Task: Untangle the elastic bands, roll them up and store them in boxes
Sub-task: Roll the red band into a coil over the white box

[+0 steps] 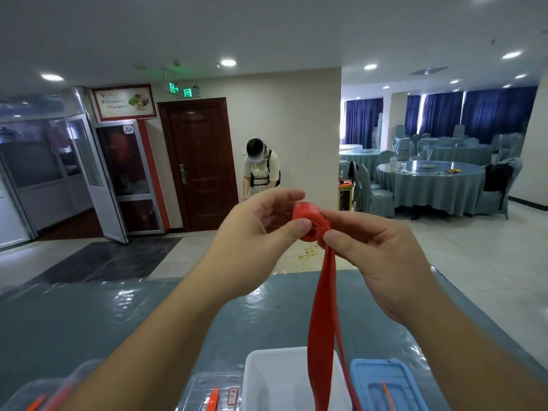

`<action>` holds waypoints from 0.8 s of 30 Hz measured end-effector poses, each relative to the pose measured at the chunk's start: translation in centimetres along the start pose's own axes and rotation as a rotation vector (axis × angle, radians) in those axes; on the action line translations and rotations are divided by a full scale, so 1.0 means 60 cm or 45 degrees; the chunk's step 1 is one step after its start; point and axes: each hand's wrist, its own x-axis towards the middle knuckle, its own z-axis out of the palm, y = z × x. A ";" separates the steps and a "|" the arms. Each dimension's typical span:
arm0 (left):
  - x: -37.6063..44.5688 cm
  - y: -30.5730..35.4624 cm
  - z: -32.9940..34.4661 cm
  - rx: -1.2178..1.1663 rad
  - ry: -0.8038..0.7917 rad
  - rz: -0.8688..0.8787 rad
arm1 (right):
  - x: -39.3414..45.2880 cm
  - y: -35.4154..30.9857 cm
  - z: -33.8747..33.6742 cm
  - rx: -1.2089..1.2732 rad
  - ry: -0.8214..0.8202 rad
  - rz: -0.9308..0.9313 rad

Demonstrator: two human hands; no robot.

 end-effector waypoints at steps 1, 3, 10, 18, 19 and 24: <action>-0.002 -0.001 0.006 -0.092 0.028 -0.026 | 0.000 0.000 0.002 0.029 0.013 0.006; -0.007 -0.003 0.017 -0.215 0.023 -0.083 | -0.001 -0.005 0.000 0.012 0.038 0.003; 0.002 0.014 -0.013 0.104 -0.257 -0.159 | 0.002 -0.027 -0.018 -0.441 -0.175 -0.083; -0.001 0.020 -0.014 -0.344 -0.181 -0.183 | 0.004 -0.035 0.003 -0.053 0.073 -0.100; -0.003 0.015 -0.009 -0.428 -0.177 -0.213 | 0.003 -0.037 0.004 -0.049 0.070 -0.104; -0.002 0.003 -0.015 -0.324 -0.259 -0.262 | 0.007 -0.053 -0.015 -0.365 -0.147 -0.137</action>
